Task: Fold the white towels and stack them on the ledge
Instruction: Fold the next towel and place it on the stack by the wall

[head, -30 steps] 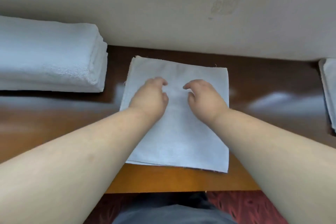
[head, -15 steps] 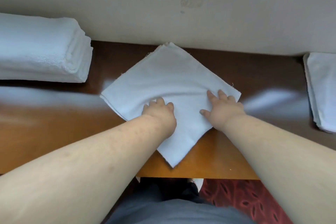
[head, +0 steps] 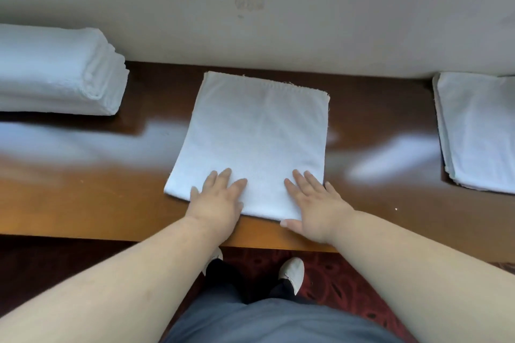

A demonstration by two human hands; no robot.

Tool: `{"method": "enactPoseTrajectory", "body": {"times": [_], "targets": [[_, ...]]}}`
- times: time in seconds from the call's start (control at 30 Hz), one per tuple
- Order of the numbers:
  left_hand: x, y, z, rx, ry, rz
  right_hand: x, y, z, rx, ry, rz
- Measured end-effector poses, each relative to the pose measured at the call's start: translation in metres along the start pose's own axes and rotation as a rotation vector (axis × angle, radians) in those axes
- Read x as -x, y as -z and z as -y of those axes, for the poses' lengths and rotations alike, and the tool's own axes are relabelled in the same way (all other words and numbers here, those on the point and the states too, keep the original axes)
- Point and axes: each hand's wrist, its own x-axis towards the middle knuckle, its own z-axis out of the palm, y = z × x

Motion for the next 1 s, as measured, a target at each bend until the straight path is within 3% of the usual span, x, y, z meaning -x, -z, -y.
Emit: {"method": "enactPoseTrajectory", "body": {"times": [0.23, 0.37, 0.53, 0.73, 1.0], "targets": [[0.038, -0.02, 0.04, -0.111, 0.049, 0.027, 0.008, -0.003, -0.018, 0.146, -0.056, -0.016], [0.043, -0.017, 0.038, -0.187, 0.011, -0.077, 0.023, -0.037, 0.008, 0.16, 0.092, -0.11], [0.04, -0.015, 0.061, -0.154, -0.09, -0.196, 0.039, -0.071, 0.005, 0.123, -0.038, -0.127], [0.051, -0.011, 0.095, -0.235, -0.04, -0.172, 0.052, -0.067, 0.005, -0.058, -0.153, -0.446], [0.068, -0.018, 0.119, -0.45, -0.173, -0.167, 0.064, -0.062, 0.023, 0.131, -0.256, -0.412]]}}
